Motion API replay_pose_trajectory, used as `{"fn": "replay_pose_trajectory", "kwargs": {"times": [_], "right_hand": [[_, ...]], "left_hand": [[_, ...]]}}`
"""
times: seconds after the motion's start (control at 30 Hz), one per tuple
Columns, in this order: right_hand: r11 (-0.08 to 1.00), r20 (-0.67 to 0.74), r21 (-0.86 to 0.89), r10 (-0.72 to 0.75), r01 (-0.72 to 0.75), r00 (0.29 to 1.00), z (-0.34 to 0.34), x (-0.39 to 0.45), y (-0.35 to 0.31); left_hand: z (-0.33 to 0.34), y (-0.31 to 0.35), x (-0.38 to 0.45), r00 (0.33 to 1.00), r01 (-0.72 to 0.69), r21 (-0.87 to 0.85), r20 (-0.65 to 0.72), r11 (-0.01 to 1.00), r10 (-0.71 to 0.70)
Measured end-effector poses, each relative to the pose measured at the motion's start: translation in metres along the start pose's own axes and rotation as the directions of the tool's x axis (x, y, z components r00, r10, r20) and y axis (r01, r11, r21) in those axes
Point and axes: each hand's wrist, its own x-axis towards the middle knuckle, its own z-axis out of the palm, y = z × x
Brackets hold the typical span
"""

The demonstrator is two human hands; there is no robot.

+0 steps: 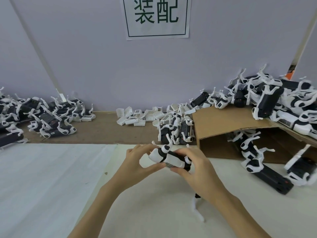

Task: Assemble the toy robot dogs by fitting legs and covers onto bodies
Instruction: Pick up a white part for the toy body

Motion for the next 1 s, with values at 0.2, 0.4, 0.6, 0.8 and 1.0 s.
{"fn": "replay_pose_trajectory", "kwargs": {"times": [0.2, 0.4, 0.6, 0.8, 1.0], "right_hand": [[0.996, 0.077, -0.083, -0.022, 0.029, 0.997, 0.005, -0.002, 0.002], [0.998, 0.139, -0.061, -0.004, 0.012, 0.990, 0.009, -0.003, 0.006], [0.998, 0.094, -0.023, 0.053, -0.051, 0.994, 0.007, -0.001, 0.004], [1.000, 0.102, -0.003, 0.015, -0.015, 0.995, 0.006, 0.000, -0.005], [0.964, 0.080, -0.246, -0.085, 0.102, 0.993, 0.010, -0.004, -0.012]], "left_hand": [[0.005, 0.001, 0.002, 1.000, 0.007, -0.046, 0.031, 0.999, -0.005], [0.006, 0.002, 0.001, 0.992, 0.090, -0.087, 0.094, 0.992, -0.082], [0.009, 0.010, 0.000, 0.997, 0.066, -0.135, 0.053, 0.989, -0.059], [0.013, 0.016, 0.001, 0.971, 0.215, -0.346, -0.028, 0.913, -0.239], [0.015, 0.025, 0.006, 0.912, 0.361, -0.507, 0.018, 0.783, -0.409]]}}
